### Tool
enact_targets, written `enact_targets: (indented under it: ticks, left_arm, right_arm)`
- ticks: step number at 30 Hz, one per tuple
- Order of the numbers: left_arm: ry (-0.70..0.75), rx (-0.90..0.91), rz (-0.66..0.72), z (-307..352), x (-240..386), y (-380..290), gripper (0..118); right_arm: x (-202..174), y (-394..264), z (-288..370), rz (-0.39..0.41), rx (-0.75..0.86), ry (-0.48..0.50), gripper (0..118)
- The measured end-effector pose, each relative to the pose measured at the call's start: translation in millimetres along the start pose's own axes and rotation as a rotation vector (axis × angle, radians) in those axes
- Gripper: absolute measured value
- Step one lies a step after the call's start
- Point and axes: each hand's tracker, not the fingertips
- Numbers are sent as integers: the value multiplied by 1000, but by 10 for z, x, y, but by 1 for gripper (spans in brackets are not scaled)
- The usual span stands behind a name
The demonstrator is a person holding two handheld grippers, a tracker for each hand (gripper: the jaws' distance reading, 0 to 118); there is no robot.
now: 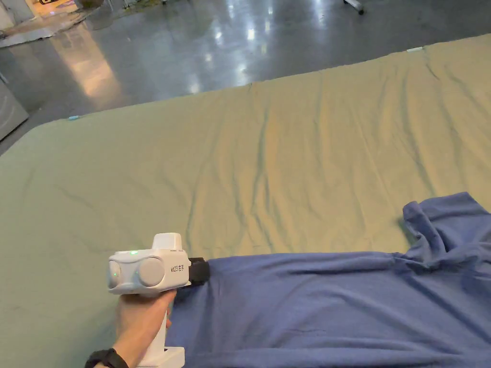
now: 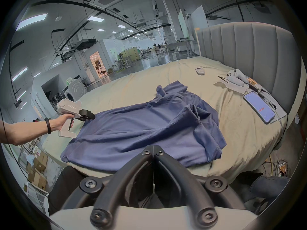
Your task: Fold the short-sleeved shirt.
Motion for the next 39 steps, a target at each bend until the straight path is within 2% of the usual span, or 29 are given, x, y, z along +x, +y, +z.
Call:
enact_targets:
  ticks: [1, 2, 5, 8, 9, 10, 11, 12, 14, 15, 17, 19, 21, 22, 24, 28, 29, 30, 31, 32, 35, 37, 39]
  left_arm:
    - [5, 36, -59, 59, 69, -20, 13]
    - [29, 28, -109, 74, 150, -24, 10]
    - [48, -25, -147, -39, 225, 16, 9]
    - [41, -117, -107, -132, 217, 146, 9]
    - [43, -142, -121, -161, 214, 199, 9]
    - [48, -163, -147, -177, 232, 231, 9]
    - [56, -179, -173, -195, 262, 253, 9]
    - [67, -188, -187, -221, 288, 265, 9]
    - [77, -199, -199, -251, 341, 281, 9]
    - [80, -205, -200, -256, 349, 292, 9]
    - [79, -212, -198, -307, 303, 319, 9]
    - [68, -208, -185, -302, 264, 304, 9]
    - [55, -193, -186, -292, 242, 259, 9]
    - [51, -186, -184, -291, 229, 244, 9]
    - [38, -179, -167, -291, 195, 241, 9]
    - [30, -176, -155, -265, 211, 239, 9]
    - [41, -169, -166, -227, 264, 216, 9]
    - [60, -157, -194, -216, 303, 196, 9]
    - [82, -141, -231, -205, 348, 166, 9]
    - [102, -125, -258, -182, 394, 129, 9]
    - [97, -43, -253, 15, 372, 53, 6]
    - [6, 12, -171, 355, 268, 36, 6]
    - [-79, 74, -78, 787, 97, -25, 6]
  right_arm:
    - [-1, -3, -8, 4, 0, 0, 0]
    - [-3, -6, -27, 7, -2, 2, 0]
    - [32, 46, -123, -3, -10, 8, 0]
    - [146, 353, -265, -15, 55, -9, 4]
    - [213, 522, -332, -5, 85, -33, 17]
    - [297, 687, -412, 0, 109, -46, 51]
    - [411, 887, -546, -4, 92, -41, 75]
    - [542, 1085, -712, -10, 59, -42, 86]
    - [770, 1436, -1090, 38, -69, -12, 88]
    - [862, 1587, -1328, 77, -167, -22, 87]
    - [987, 1748, -1758, 115, -213, -114, 87]
    - [1176, 1846, -2194, 81, -264, -133, 87]
    - [1345, 1871, -2594, 7, -365, -140, 86]
    - [1382, 1881, -2701, 6, -407, -168, 85]
    - [1396, 1860, -2949, 63, -436, -229, 85]
    - [1249, 1741, -3145, 166, -488, -278, 82]
    - [1181, 1751, -3075, 188, -445, -292, 70]
    - [1144, 1741, -3019, 179, -428, -270, 49]
    - [1114, 1732, -2979, 173, -415, -232, 15]
    - [1086, 1726, -2953, 176, -422, -233, 3]
    - [1167, 1749, -2904, 111, -433, -178, 3]
    - [1179, 1796, -2680, 105, -336, -196, 2]
    - [1217, 1817, -2359, 114, -214, -157, 2]
